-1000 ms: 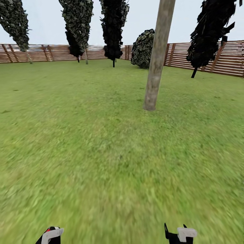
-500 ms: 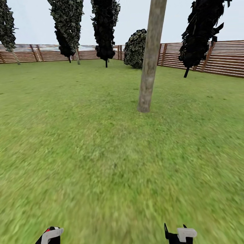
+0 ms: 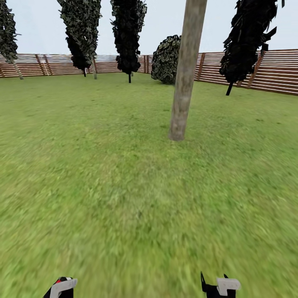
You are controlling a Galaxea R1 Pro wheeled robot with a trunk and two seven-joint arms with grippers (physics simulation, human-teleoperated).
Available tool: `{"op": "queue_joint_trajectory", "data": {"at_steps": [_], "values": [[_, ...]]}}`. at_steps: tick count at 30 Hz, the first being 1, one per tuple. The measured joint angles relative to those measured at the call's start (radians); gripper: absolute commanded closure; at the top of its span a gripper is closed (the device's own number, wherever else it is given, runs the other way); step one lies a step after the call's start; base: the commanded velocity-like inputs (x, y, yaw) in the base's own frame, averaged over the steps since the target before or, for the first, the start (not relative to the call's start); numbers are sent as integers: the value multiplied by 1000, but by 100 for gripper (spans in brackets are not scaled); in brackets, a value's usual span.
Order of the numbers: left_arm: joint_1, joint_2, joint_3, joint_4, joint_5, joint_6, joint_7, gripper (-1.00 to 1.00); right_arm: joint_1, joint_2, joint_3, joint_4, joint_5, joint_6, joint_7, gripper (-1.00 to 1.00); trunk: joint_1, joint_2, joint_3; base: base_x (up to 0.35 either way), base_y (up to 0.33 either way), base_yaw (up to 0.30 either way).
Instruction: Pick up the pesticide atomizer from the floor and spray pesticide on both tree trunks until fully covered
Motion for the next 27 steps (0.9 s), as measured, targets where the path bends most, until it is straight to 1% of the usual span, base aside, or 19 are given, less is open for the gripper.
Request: {"op": "queue_joint_trajectory", "data": {"at_steps": [13,16,22,27], "values": [[0,0,0,1,0,0,0,100,0,0,0,0,0,0,1,-100,0,0,0,329,0,-4],[0,0,0,1,0,0,0,100,0,0,0,0,0,0,1,-100,0,0,0,329,0,-157],[0,0,0,1,0,0,0,100,0,0,0,-1,0,0,1,-100,0,0,0,329,0,-249],[0,0,0,0,0,0,0,100,0,1,0,0,0,0,1,-100,0,0,0,329,0,-50]]}}
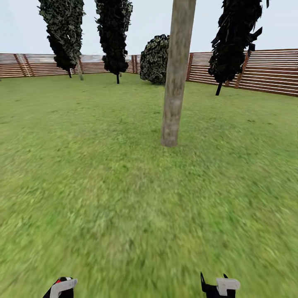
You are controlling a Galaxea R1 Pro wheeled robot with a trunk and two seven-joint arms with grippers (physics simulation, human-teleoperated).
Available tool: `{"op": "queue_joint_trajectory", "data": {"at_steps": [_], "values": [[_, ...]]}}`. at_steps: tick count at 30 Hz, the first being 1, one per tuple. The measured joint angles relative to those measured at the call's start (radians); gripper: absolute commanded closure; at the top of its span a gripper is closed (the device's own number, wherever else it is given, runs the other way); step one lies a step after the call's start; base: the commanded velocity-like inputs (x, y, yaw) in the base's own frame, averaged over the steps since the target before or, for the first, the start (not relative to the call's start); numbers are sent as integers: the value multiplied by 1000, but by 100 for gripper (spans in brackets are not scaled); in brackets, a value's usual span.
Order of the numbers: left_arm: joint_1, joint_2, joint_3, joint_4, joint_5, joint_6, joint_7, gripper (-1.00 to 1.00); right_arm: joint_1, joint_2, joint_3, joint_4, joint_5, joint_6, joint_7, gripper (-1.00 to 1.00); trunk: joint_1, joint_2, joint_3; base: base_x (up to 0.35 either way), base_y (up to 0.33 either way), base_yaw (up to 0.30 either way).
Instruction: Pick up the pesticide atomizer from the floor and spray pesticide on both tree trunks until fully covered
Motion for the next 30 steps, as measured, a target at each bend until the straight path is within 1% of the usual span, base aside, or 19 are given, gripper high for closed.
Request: {"op": "queue_joint_trajectory", "data": {"at_steps": [12,30], "values": [[0,0,0,-1,0,0,0,100,0,2,0,1,0,-1,0,-100,0,0,0,329,-12,-3],[0,1,1,-1,0,0,1,100,0,2,0,1,0,-1,0,-100,0,0,0,299,-133,0]]}}
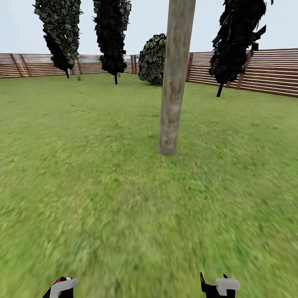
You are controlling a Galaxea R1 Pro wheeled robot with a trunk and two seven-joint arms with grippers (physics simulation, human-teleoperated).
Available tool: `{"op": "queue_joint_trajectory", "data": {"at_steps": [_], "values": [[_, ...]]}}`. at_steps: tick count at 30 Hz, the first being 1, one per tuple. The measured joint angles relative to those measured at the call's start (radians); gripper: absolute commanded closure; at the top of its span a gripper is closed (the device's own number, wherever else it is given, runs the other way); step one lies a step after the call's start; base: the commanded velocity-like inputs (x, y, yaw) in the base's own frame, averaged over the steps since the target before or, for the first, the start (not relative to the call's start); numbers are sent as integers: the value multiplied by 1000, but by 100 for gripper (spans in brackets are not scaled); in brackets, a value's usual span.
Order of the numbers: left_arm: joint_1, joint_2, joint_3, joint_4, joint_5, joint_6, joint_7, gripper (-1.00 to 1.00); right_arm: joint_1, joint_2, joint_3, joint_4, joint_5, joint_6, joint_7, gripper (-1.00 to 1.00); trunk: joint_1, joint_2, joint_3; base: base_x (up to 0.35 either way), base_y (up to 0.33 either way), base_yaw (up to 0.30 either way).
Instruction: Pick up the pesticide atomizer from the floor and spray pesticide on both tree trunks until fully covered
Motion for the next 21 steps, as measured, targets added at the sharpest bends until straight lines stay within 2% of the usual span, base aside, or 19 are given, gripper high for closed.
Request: {"op": "queue_joint_trajectory", "data": {"at_steps": [8,17,21], "values": [[0,0,0,0,0,0,0,100,0,0,0,0,0,0,0,-100,0,0,0,308,-137,-32],[0,0,0,2,0,0,0,100,0,0,0,0,0,0,0,-100,0,0,0,332,-93,-251],[0,0,0,1,0,0,0,100,0,1,0,1,0,0,0,-100,0,0,0,335,-81,-71]]}}
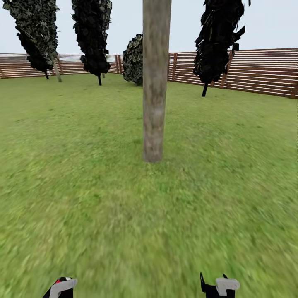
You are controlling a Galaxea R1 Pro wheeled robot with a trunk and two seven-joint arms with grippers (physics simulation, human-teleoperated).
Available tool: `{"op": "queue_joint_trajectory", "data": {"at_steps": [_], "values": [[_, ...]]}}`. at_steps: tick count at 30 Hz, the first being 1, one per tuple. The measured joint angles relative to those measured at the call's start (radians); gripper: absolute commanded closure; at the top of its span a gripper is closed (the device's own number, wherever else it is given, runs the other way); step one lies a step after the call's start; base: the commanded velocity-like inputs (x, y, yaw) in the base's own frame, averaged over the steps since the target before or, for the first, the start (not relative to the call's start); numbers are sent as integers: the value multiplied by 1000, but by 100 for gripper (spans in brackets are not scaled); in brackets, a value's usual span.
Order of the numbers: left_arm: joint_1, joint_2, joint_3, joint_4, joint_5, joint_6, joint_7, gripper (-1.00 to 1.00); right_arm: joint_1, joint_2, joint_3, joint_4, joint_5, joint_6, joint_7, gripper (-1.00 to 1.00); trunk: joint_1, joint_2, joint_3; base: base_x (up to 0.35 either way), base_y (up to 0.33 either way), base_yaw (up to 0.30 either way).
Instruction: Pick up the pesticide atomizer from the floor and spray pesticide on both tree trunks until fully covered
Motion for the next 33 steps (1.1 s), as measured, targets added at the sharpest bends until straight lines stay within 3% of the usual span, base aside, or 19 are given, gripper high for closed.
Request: {"op": "queue_joint_trajectory", "data": {"at_steps": [20,27,33], "values": [[8,0,1,0,1,-2,0,100,0,2,0,0,-2,0,-4,-100,0,0,0,335,-82,-2],[36,-1,26,9,3,-7,-1,100,0,1,-4,1,-4,-1,-5,-100,0,0,0,335,-17,0],[41,-2,28,7,0,-77,-1,100,2,-7,-4,7,-4,-3,-5,-100,0,0,0,335,-1,0]]}}
